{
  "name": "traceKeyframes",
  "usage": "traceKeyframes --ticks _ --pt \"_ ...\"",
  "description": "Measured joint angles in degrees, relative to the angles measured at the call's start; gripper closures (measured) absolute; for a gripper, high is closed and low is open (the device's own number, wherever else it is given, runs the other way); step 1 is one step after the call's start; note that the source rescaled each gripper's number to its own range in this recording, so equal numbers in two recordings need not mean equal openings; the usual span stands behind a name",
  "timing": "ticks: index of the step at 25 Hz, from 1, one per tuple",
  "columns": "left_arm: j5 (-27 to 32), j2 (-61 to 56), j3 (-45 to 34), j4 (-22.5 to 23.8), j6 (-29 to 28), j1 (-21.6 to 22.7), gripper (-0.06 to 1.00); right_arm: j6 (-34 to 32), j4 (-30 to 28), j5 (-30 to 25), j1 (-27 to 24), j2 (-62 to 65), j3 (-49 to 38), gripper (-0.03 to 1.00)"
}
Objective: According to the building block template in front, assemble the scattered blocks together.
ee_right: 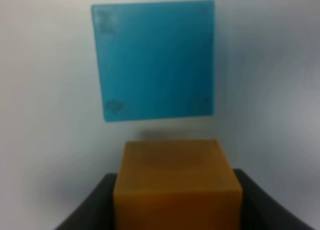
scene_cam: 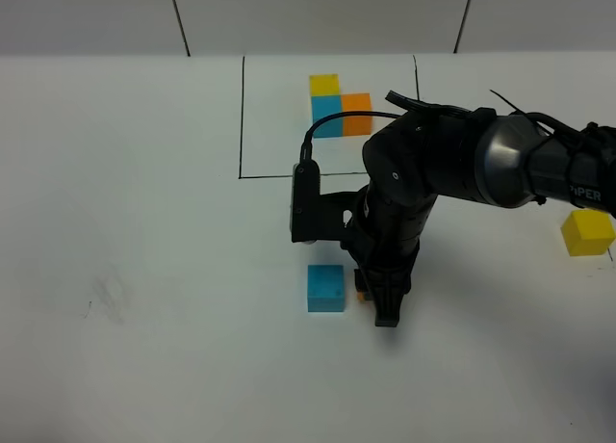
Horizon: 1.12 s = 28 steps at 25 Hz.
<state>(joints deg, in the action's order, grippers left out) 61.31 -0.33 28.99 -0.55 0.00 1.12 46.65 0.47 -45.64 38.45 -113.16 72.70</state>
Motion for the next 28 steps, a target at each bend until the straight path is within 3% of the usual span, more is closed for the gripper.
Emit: traceKeyframes --ticks 28 --pt "0.0 0.0 0.0 0.0 0.0 0.0 0.15 2.7 2.02 3.61 1.13 -4.41 0.75 0.51"
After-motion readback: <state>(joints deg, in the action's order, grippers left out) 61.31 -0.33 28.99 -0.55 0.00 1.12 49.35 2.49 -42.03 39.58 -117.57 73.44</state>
